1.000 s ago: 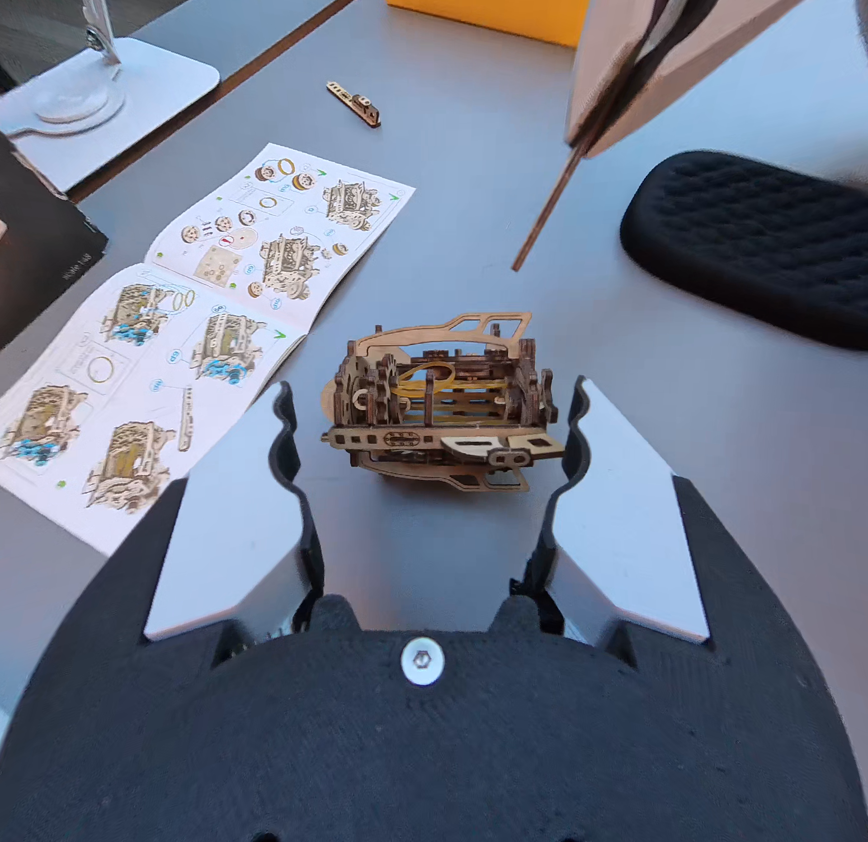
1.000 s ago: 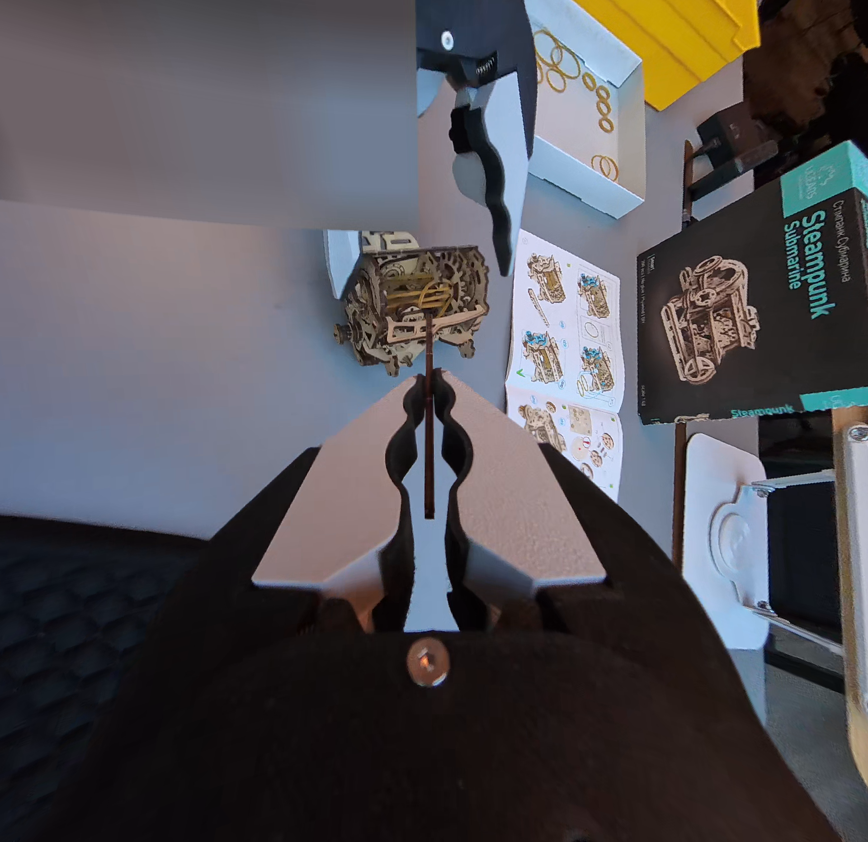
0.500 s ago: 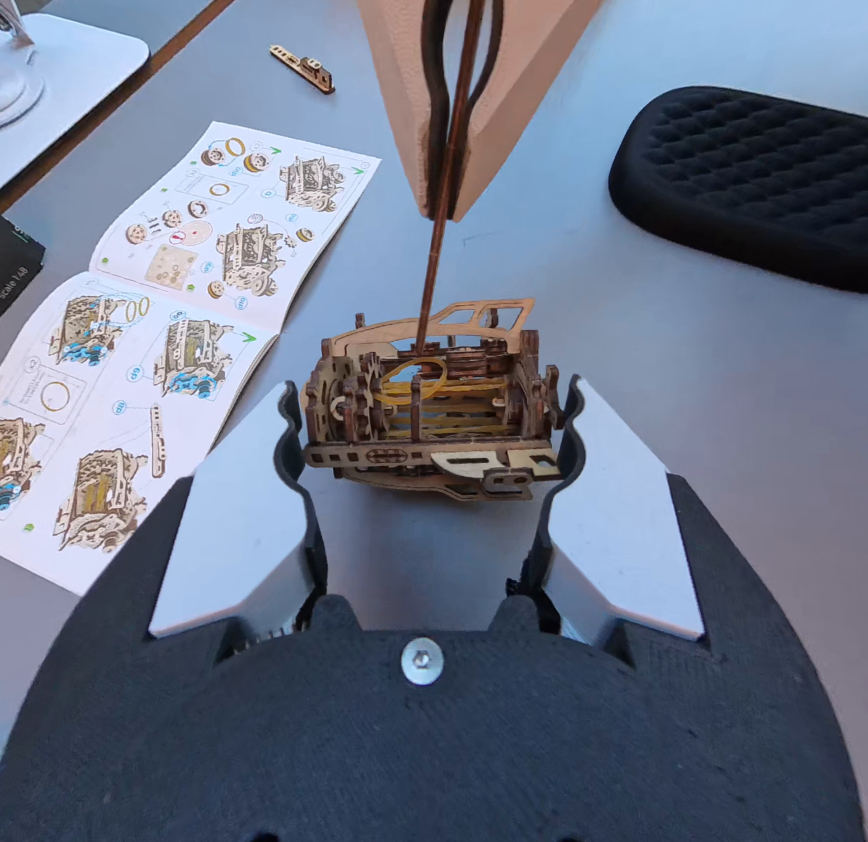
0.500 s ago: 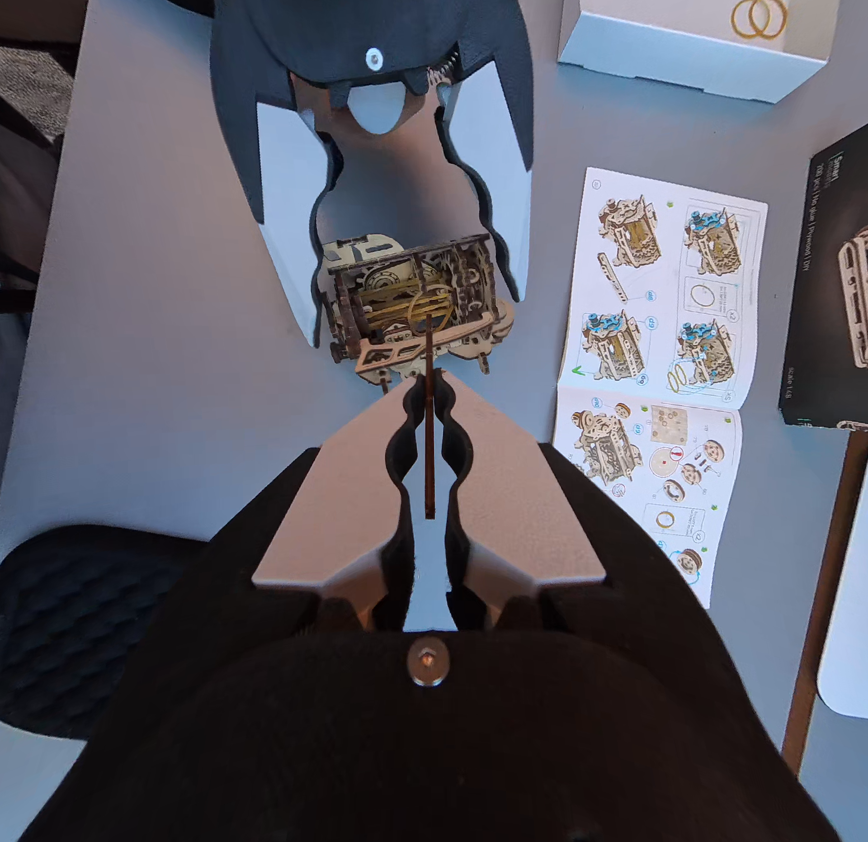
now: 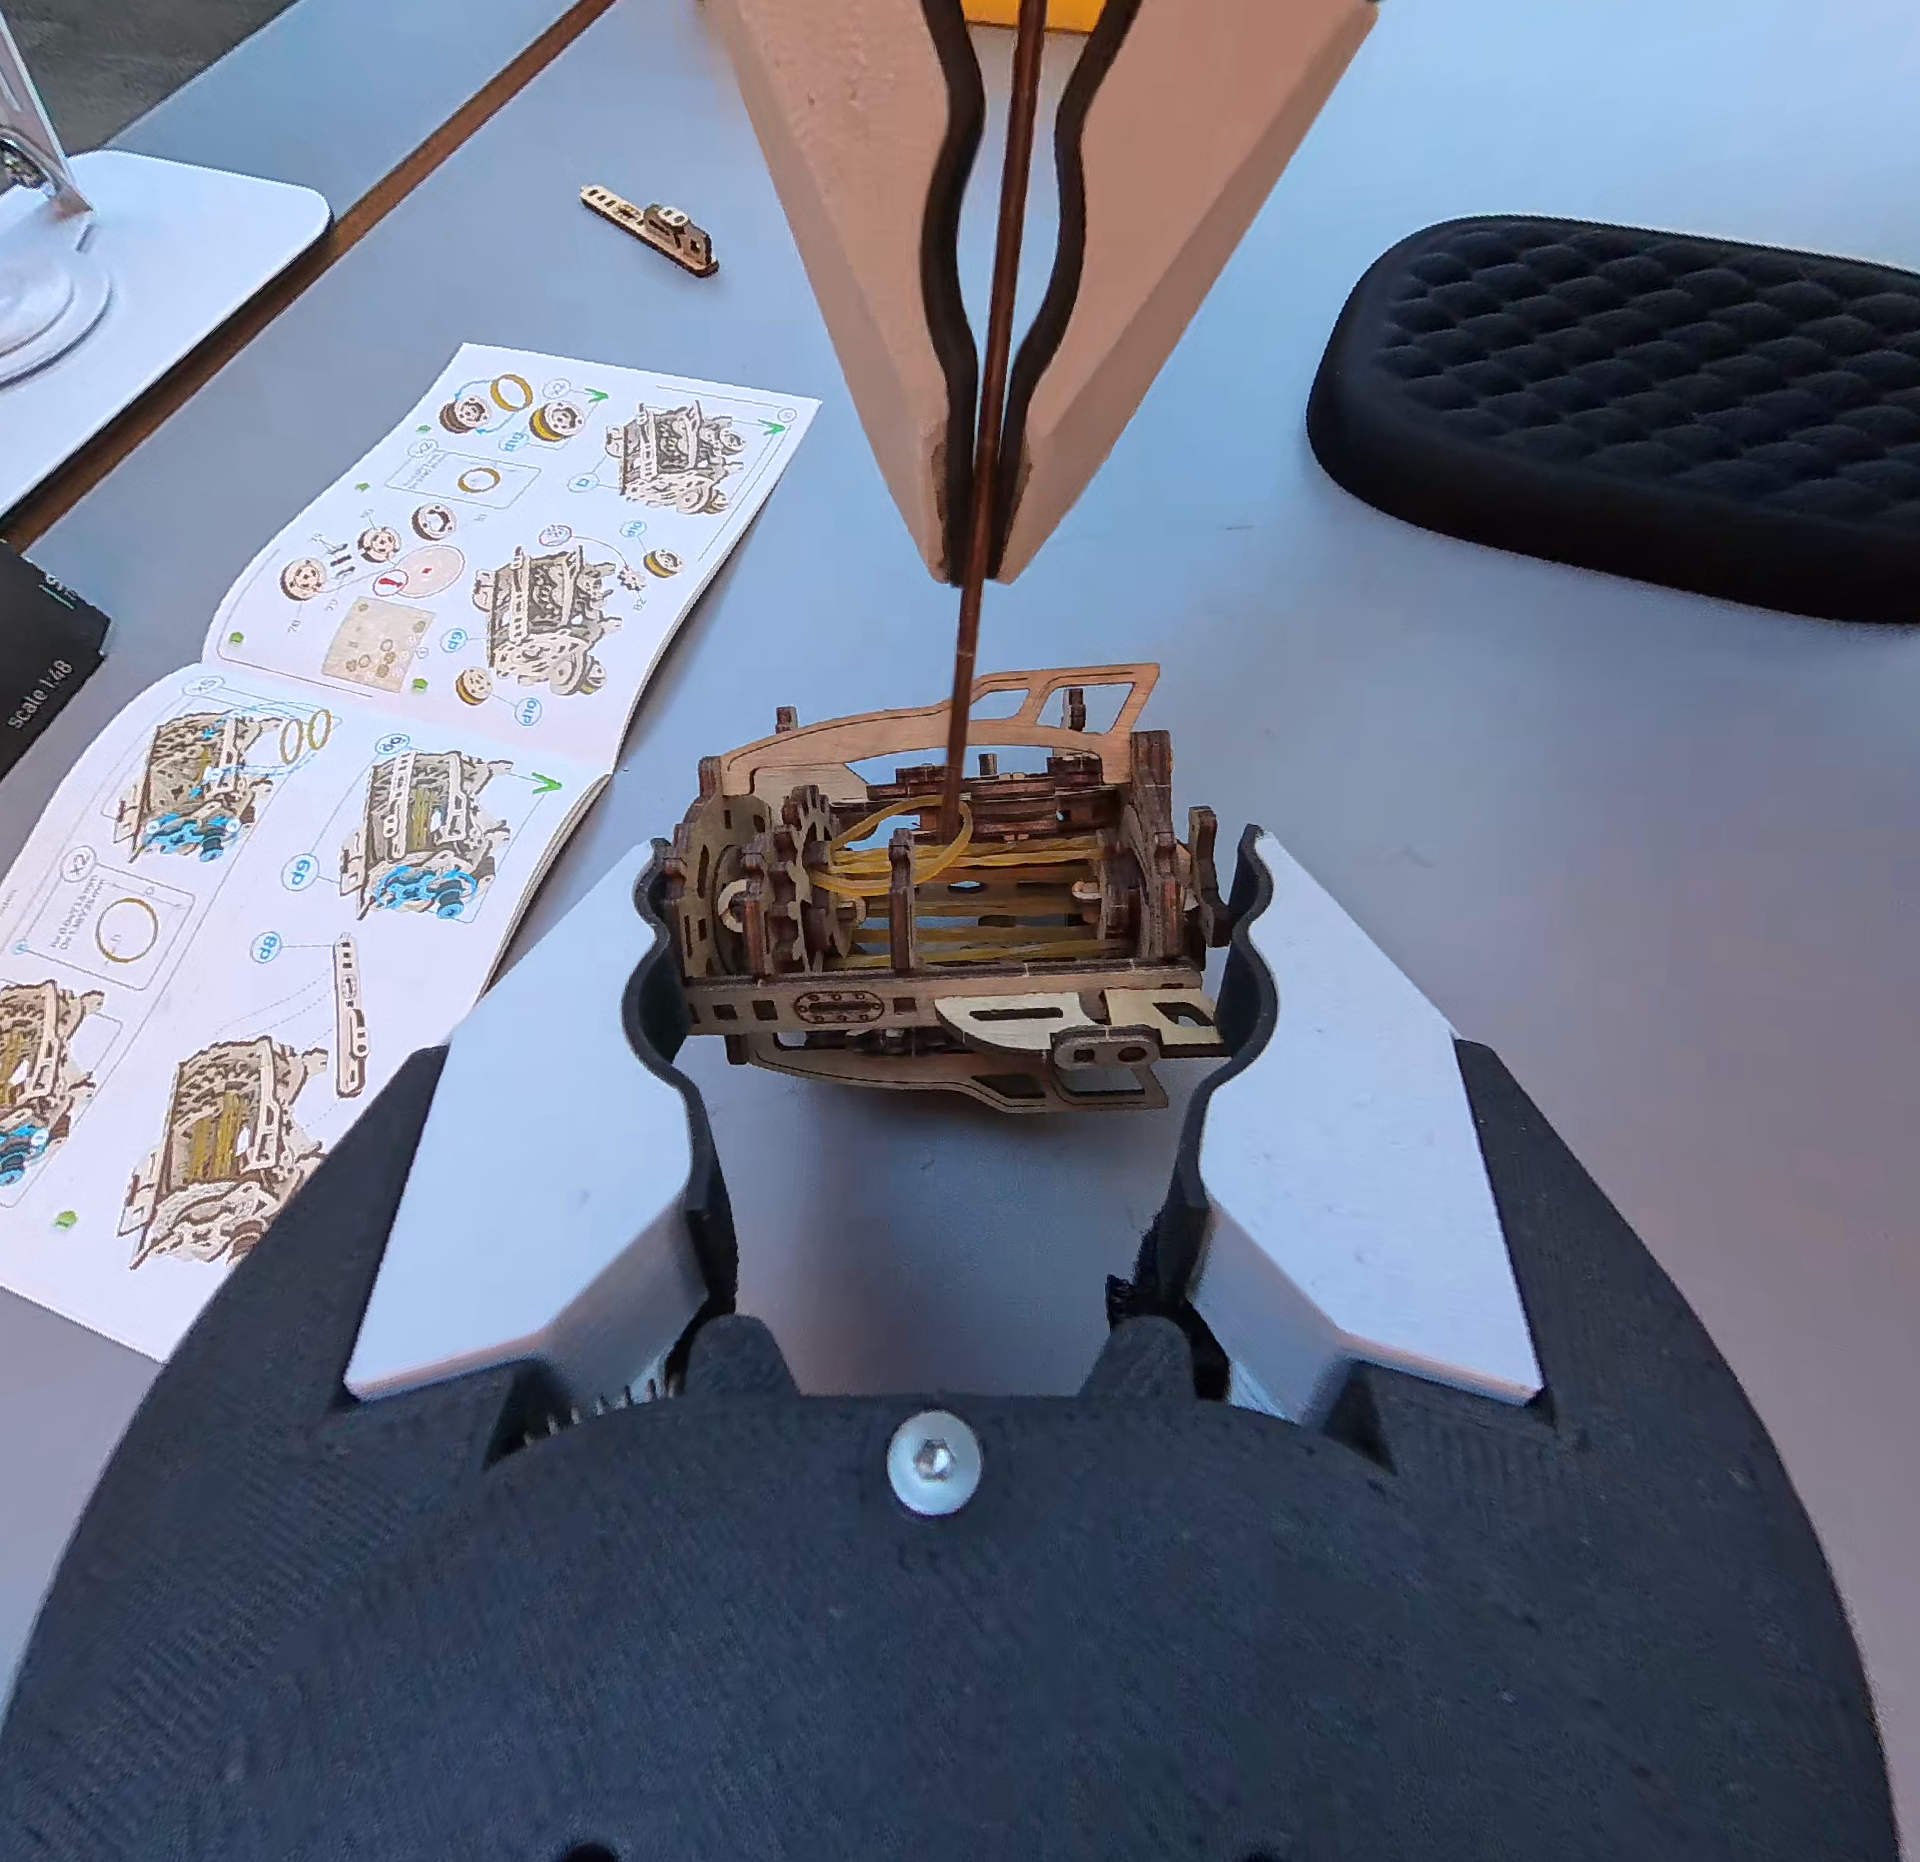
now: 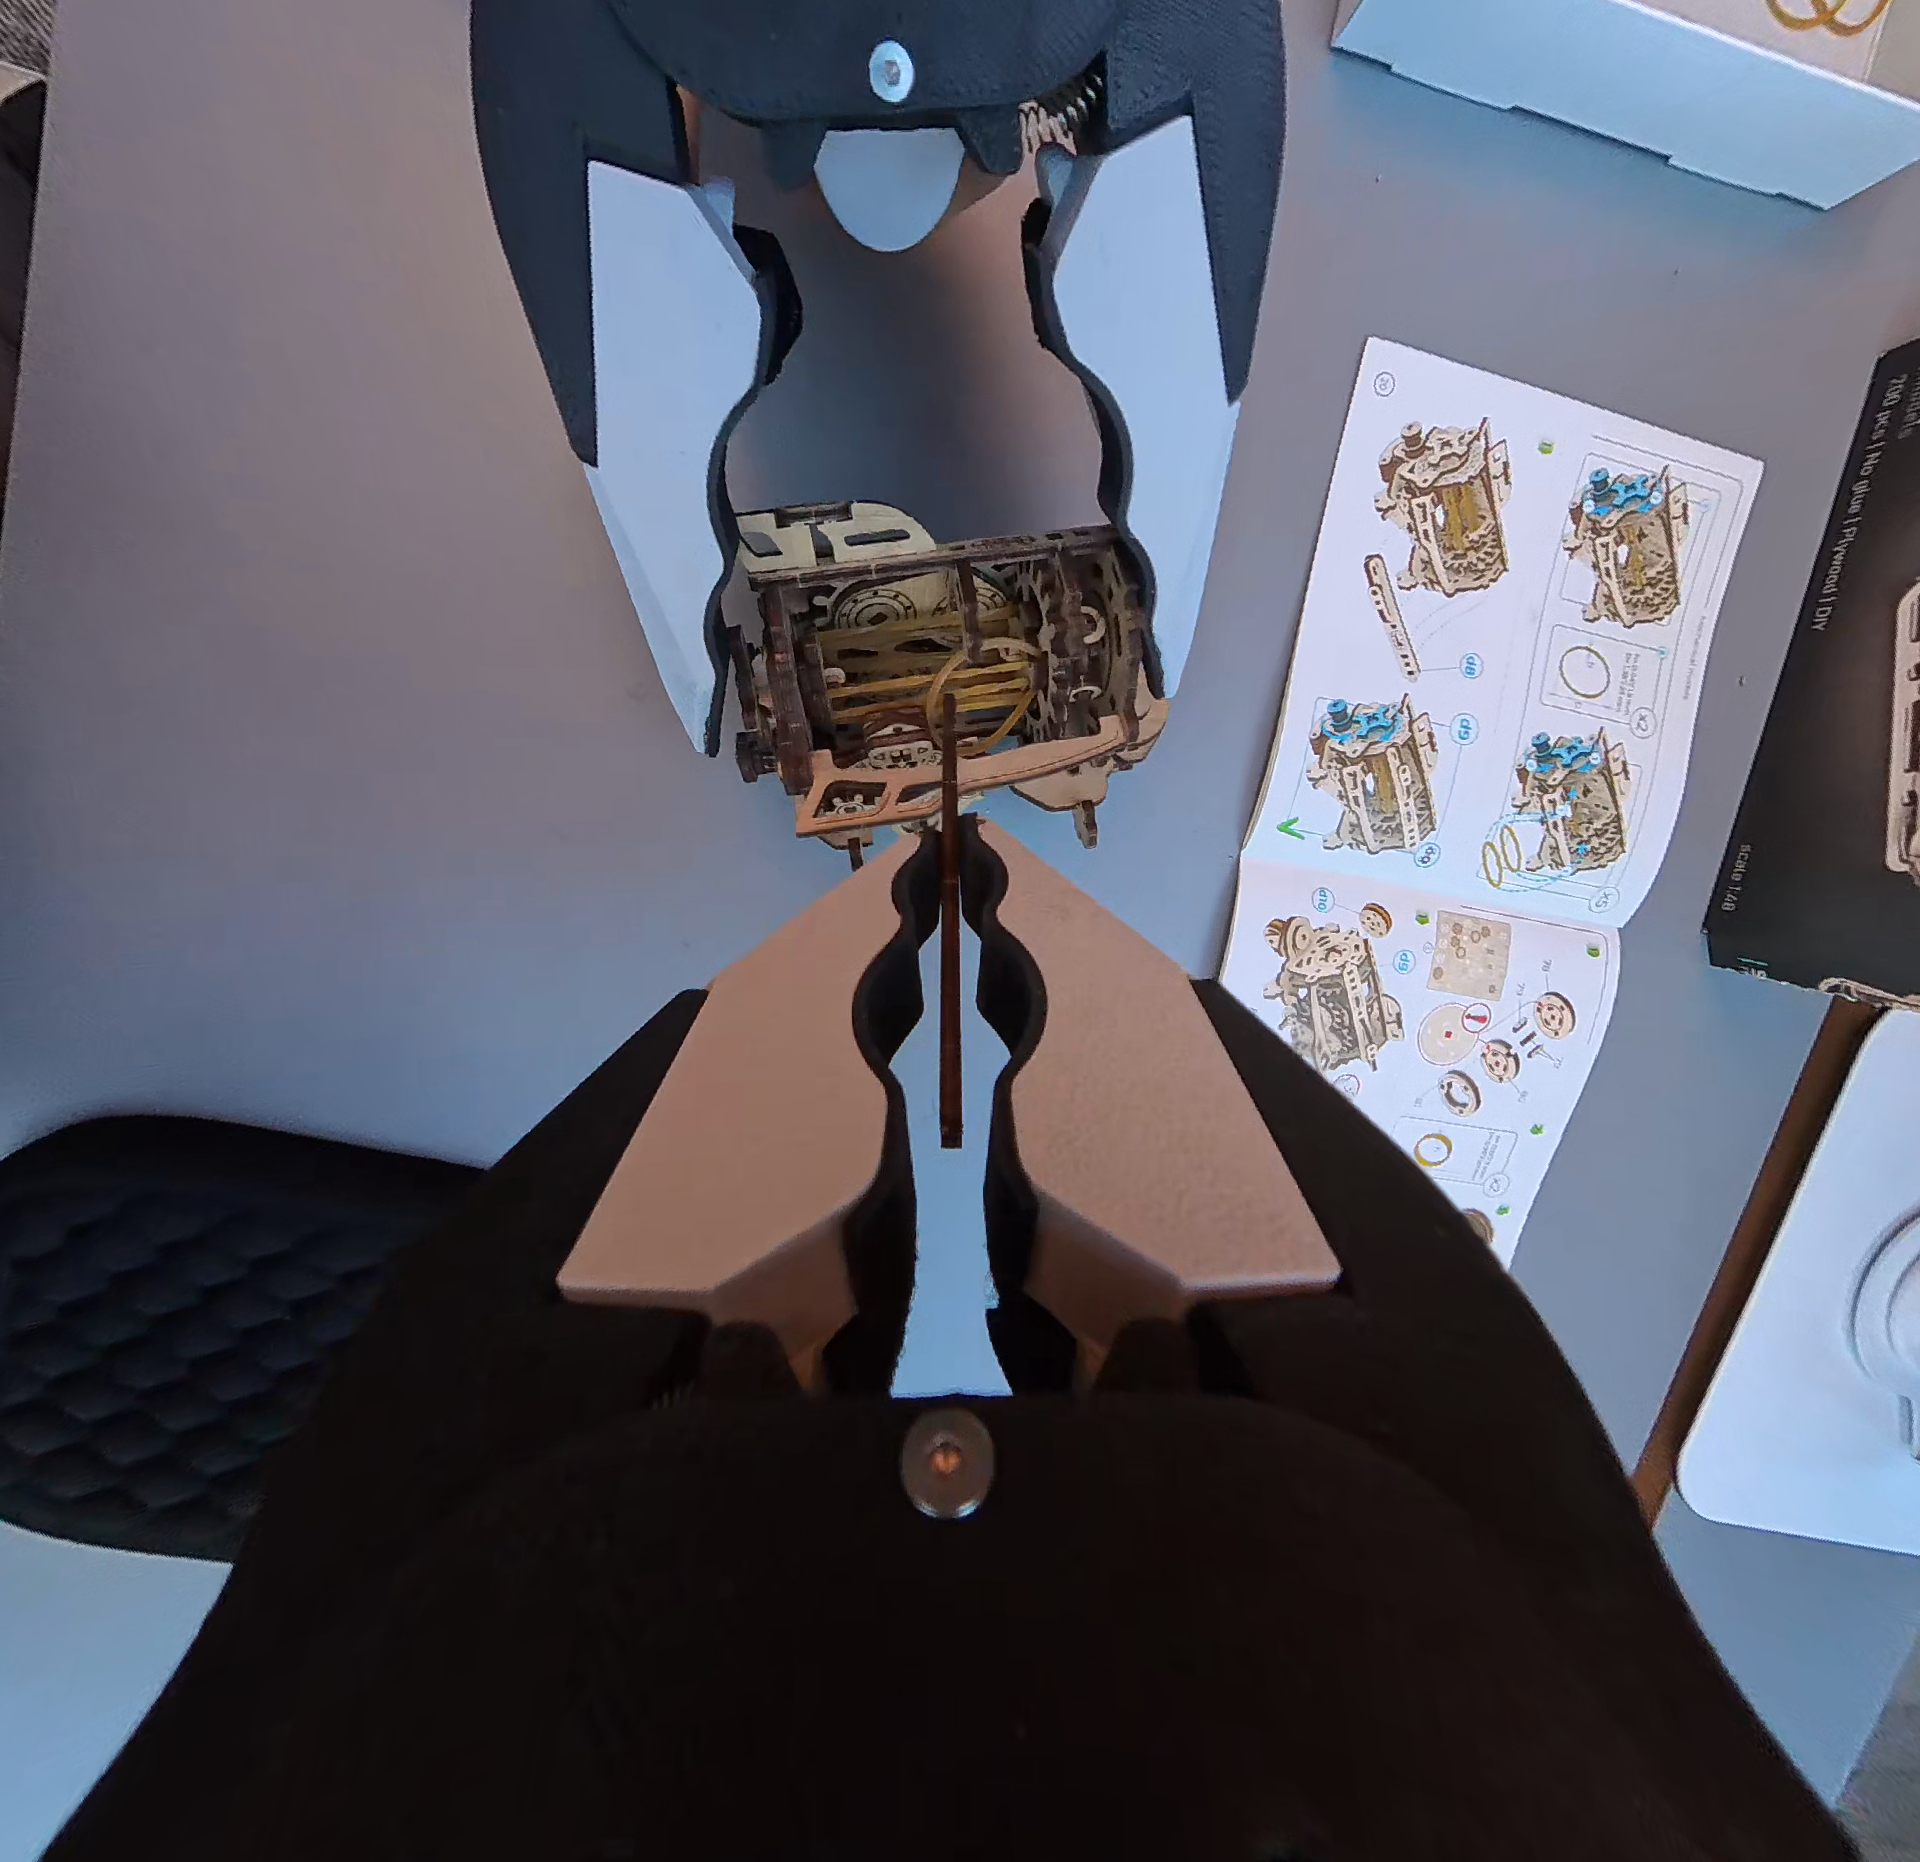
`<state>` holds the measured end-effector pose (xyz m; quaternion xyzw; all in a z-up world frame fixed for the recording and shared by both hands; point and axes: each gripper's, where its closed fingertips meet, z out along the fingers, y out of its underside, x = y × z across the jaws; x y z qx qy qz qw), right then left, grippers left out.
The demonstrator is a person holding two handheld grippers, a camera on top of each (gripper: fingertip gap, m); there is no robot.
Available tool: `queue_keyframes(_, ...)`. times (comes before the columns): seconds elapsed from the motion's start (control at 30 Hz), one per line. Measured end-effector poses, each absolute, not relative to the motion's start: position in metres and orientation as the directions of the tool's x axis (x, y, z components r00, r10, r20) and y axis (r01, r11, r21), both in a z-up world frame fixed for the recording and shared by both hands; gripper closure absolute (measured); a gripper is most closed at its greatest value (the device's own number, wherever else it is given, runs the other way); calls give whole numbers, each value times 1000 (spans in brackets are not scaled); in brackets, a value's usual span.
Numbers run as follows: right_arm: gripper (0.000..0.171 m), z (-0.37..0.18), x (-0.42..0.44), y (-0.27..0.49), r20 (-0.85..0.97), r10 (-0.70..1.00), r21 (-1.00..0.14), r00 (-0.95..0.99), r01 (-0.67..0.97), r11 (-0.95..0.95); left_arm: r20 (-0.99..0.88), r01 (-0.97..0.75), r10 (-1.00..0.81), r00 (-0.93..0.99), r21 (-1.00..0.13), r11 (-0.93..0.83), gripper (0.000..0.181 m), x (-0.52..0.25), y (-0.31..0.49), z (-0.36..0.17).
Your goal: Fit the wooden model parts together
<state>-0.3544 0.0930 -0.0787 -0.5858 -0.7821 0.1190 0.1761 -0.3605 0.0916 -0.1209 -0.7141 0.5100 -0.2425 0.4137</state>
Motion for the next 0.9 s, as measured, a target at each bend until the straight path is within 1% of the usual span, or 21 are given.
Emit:
queue_keyframes(0.17,170,-80,-355,92,141,954,-380,-263,876,298,-85,-530,-929,359,-839,-127,78,-360,91,-121)
queue_keyframes(0.43,170,-80,-354,81,82,953,-374,-291,878,300,-80,-525,-930,360,-841,-131,77,-360,91,-121)
queue_keyframes(0.7,170,-81,-352,77,78,949,-351,-307,882,314,-79,-520,-931,356,-845,-128,78,-361,91,-121)
queue_keyframes(0.9,170,-80,-351,76,21,954,-366,-300,885,286,-97,-523,-932,349,-845,-107,78,-360,90,-120)
